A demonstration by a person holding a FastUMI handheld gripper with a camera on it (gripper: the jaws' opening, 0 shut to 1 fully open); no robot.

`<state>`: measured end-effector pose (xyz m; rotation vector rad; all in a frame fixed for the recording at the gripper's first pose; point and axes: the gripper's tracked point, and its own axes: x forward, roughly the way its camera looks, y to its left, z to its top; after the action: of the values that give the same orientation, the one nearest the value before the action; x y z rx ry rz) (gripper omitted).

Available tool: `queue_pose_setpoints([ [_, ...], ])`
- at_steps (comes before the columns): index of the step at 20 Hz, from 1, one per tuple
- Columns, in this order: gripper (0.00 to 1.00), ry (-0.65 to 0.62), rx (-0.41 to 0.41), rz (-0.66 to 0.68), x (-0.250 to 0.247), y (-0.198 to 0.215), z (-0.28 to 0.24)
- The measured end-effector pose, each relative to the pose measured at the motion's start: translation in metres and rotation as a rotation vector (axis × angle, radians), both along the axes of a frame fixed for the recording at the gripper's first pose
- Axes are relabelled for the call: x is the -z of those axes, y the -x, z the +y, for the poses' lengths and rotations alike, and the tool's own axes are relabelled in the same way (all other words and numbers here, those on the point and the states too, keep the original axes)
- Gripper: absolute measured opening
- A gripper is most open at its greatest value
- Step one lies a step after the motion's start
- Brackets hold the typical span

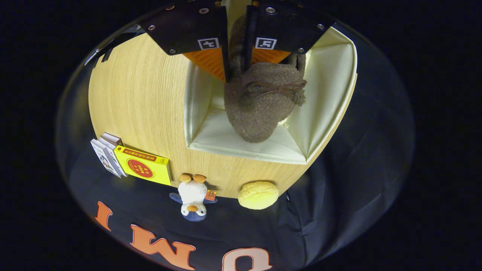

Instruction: Open the storage box then place both shoes into the box .Put the left shoe in first, then the right shoe, with the right side of both shoes facing outward in a uniform manner.

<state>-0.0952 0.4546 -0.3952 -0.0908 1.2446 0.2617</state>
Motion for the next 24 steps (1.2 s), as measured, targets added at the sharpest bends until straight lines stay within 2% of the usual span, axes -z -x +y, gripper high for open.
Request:
queue_pose_setpoints([
  [5,0.21,-0.055,-0.016,0.07,-0.025,0.019,-0.007],
  [8,0.24,-0.137,0.006,0.049,-0.051,0.014,-0.011],
  [12,0.32,-0.221,0.034,-0.101,-0.102,-0.021,-0.031],
  [16,0.45,-0.306,0.093,-0.288,-0.167,-0.059,-0.069],
  [20,0.55,-0.339,0.117,-0.483,-0.228,-0.097,-0.124],
  [22,0.64,-0.351,0.135,-0.583,-0.258,-0.114,-0.158],
  [24,0.71,-0.291,0.14,-0.698,-0.284,-0.127,-0.205],
])
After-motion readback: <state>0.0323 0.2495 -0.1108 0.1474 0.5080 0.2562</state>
